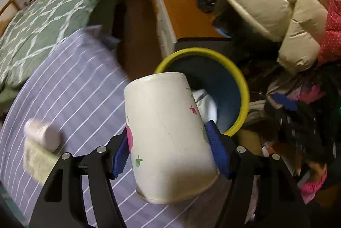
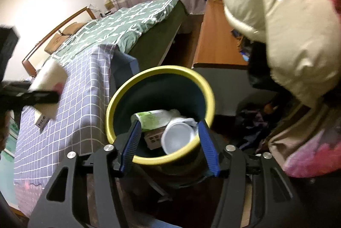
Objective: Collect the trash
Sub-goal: 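Carry the paper cup over the bin and open the left tool, then grasp the white pill bottle on the tablecloth with the right tool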
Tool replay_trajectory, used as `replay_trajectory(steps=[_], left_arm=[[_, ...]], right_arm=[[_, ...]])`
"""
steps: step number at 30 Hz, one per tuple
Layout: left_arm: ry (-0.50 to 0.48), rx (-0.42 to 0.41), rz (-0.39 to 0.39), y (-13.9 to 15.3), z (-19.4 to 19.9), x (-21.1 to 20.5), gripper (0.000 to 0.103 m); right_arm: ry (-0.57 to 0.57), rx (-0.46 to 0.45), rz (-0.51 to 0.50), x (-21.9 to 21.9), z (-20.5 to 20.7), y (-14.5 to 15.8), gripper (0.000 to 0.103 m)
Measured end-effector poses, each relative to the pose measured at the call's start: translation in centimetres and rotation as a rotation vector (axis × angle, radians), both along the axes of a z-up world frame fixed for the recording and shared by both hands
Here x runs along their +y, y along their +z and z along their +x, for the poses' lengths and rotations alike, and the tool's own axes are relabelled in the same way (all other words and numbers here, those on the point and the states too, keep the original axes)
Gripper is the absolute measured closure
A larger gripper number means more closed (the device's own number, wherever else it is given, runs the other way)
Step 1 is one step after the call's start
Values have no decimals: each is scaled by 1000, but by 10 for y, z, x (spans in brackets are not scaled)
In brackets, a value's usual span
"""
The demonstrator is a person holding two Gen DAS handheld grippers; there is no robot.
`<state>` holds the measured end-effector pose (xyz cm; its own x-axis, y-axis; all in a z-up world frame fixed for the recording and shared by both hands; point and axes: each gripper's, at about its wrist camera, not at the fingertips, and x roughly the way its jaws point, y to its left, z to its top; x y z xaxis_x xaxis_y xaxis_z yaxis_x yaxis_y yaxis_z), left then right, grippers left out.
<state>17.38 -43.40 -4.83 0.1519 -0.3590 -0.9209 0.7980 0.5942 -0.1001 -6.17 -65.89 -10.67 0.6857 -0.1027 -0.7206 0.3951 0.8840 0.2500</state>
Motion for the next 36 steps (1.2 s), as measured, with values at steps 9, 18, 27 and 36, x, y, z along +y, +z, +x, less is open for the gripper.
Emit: replay_trajectory(steps=[9,18,27,36], left_arm=[[-33,12,-39,-37,7,-80,29],[39,25,-212,-18,17,-27,16],[244,-344,-482,47,-25,181,5],[658,-613,-485,20,-47,398,5]], right_arm=[[-53,-29,-37,-9,-31,13,46],[-53,-41,-52,2,-35,22,44],[93,-56,-39,50,20,25,43],[298,-98,-25,133,93,40,43]])
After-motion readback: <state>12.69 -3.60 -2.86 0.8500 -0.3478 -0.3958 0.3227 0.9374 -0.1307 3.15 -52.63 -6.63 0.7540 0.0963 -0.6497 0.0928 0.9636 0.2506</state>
